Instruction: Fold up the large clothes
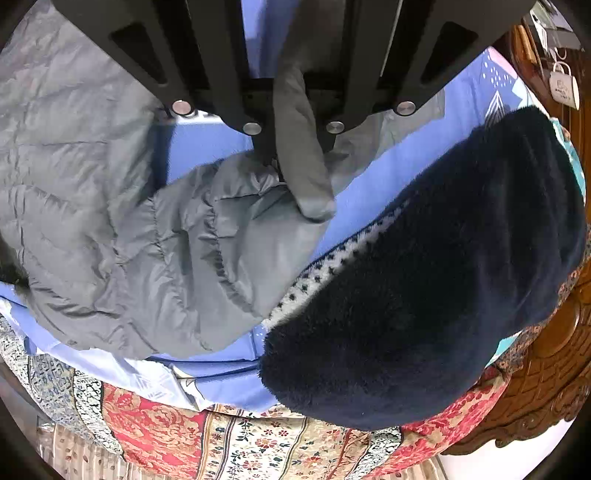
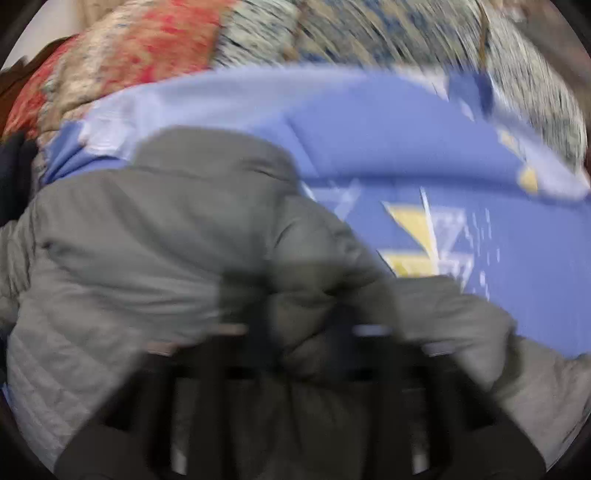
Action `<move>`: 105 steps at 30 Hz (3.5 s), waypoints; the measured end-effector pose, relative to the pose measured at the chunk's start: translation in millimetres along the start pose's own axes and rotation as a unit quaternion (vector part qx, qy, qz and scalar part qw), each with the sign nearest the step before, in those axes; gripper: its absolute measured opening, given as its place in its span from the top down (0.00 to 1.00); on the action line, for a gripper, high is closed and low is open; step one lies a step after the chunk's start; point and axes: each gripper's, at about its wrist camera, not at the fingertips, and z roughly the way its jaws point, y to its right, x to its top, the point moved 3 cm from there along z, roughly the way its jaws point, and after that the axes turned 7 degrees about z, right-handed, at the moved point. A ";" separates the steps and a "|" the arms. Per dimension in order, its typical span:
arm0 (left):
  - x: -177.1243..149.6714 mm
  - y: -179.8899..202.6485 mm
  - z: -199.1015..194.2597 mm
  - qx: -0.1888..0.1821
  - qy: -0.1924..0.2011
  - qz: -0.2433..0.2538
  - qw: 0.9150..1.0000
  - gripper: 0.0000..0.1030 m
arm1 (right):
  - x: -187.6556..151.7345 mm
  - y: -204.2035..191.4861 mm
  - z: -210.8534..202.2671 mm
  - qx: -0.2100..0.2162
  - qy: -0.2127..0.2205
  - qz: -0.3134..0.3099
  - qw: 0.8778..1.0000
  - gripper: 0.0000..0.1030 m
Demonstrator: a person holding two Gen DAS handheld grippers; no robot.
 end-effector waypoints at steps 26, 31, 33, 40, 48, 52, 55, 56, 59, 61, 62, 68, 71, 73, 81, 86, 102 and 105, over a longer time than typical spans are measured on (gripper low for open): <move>-52.2 44.1 -40.2 -0.040 -0.022 0.097 0.994 0.48 | -209.2 72.7 -206.8 0.012 0.091 0.104 0.990 0.27; -62.8 5.4 -25.2 -0.093 -0.097 -0.013 0.991 0.45 | -302.0 99.6 -242.5 0.034 0.062 0.176 0.982 0.27; -62.8 -9.1 -32.2 -0.124 -0.096 -0.051 0.986 0.45 | -324.8 93.6 -249.3 0.046 0.057 0.179 0.981 0.27; -85.3 -12.5 -102.6 -0.138 -0.042 -0.008 0.990 0.44 | -372.4 54.1 -275.6 0.068 0.064 0.095 0.991 0.27; -153.4 106.7 -69.4 -0.263 -0.149 0.076 0.950 0.31 | -392.3 27.0 -245.7 -0.067 0.012 -0.033 0.997 0.98; -158.1 113.3 -66.2 -0.292 -0.159 0.062 0.941 0.73 | -372.1 28.3 -314.4 -0.091 0.144 -0.012 0.985 0.99; -145.2 90.9 -105.0 -0.328 -0.092 0.056 0.938 0.75 | -375.8 22.4 -369.9 -0.099 0.232 -0.033 0.967 0.99; -144.5 82.1 -118.8 -0.335 -0.073 0.058 0.938 0.75 | -382.0 21.6 -374.9 -0.119 0.238 -0.045 0.963 0.99; -155.2 69.3 -130.1 -0.330 -0.066 0.068 0.939 0.75 | -412.8 24.6 -351.2 -0.129 0.183 -0.052 0.973 0.99; -174.1 67.9 -116.1 -0.313 -0.088 0.077 0.943 0.75 | -436.9 29.1 -322.4 -0.121 0.132 -0.047 0.983 0.99; -184.0 68.5 -105.2 -0.301 -0.104 0.080 0.945 0.75 | -454.1 30.5 -299.2 -0.129 0.096 -0.052 0.986 0.99; -206.1 76.9 -49.0 -0.252 -0.170 0.077 0.950 0.71 | -488.8 55.9 -234.8 -0.149 -0.040 -0.003 0.988 0.74; -201.3 64.2 -62.9 -0.260 -0.153 0.077 0.950 0.68 | -485.3 63.5 -275.3 -0.132 0.001 0.007 0.991 0.34; -193.7 45.9 -77.0 -0.276 -0.131 0.071 0.950 0.65 | -472.3 68.0 -302.1 -0.126 0.019 0.017 0.992 0.34; -200.1 -81.2 -131.6 -0.263 0.007 -0.024 0.965 0.58 | -337.9 -38.3 -355.2 0.023 0.160 -0.053 0.985 0.34; -213.2 -144.6 -124.8 -0.198 0.023 -0.113 0.973 0.57 | -289.5 -202.3 -298.9 0.209 0.093 -0.119 0.966 0.34; -247.9 -180.1 -105.1 -0.178 0.027 -0.201 0.963 0.57 | -230.5 -443.5 -140.1 0.355 -0.169 -0.035 0.919 0.90; -232.8 -176.4 -105.1 -0.178 0.027 -0.186 0.966 0.58 | -203.0 -391.9 -193.8 0.374 -0.145 -0.092 0.912 0.92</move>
